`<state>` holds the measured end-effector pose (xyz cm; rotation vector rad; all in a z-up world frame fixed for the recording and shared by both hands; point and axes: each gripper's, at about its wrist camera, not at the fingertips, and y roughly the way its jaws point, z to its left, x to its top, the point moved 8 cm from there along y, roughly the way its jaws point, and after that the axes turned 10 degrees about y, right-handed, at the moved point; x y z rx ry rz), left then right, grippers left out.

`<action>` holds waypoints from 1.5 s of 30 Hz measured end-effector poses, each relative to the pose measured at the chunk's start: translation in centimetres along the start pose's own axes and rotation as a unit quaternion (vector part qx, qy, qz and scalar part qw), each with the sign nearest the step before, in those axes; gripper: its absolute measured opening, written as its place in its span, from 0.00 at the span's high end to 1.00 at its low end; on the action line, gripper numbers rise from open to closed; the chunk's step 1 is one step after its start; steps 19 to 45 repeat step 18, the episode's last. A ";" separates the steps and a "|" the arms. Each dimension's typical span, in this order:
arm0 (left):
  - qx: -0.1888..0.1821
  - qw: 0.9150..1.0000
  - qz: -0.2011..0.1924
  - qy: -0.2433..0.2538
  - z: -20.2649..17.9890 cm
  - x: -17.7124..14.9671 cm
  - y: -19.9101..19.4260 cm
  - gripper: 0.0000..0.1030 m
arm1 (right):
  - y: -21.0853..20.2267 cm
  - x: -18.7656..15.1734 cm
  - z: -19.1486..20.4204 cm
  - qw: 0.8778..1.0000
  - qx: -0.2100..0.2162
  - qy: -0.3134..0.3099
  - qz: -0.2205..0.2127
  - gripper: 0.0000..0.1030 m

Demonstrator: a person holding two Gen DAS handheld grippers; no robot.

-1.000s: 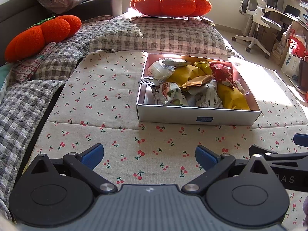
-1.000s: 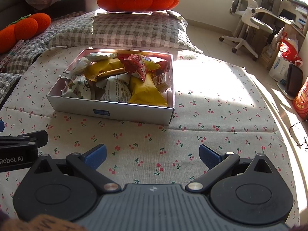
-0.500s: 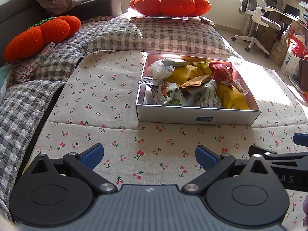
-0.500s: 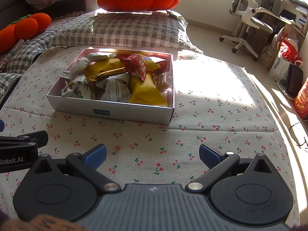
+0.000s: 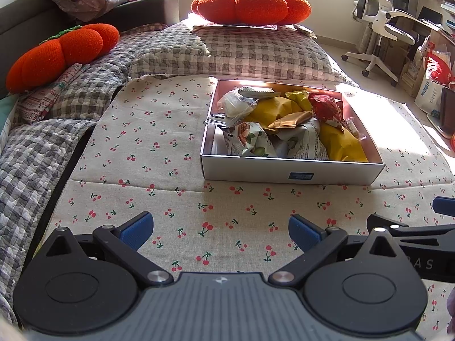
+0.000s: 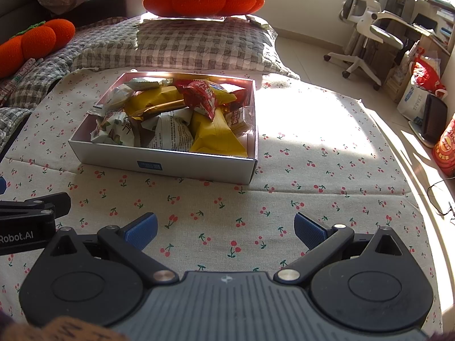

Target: Organize snacks

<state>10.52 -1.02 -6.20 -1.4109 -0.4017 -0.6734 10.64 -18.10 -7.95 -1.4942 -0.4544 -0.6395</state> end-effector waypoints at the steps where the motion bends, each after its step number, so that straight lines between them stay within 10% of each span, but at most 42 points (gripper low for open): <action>1: 0.000 1.000 0.000 0.000 0.0 0.0 0.0 0.00 | 0.0 0.0 0.0 1.000 0.000 0.000 0.000 0.01; 45: 0.003 1.000 -0.001 0.007 0.0 0.2 -0.1 0.00 | 0.0 0.0 0.0 1.000 0.000 0.000 0.001 0.01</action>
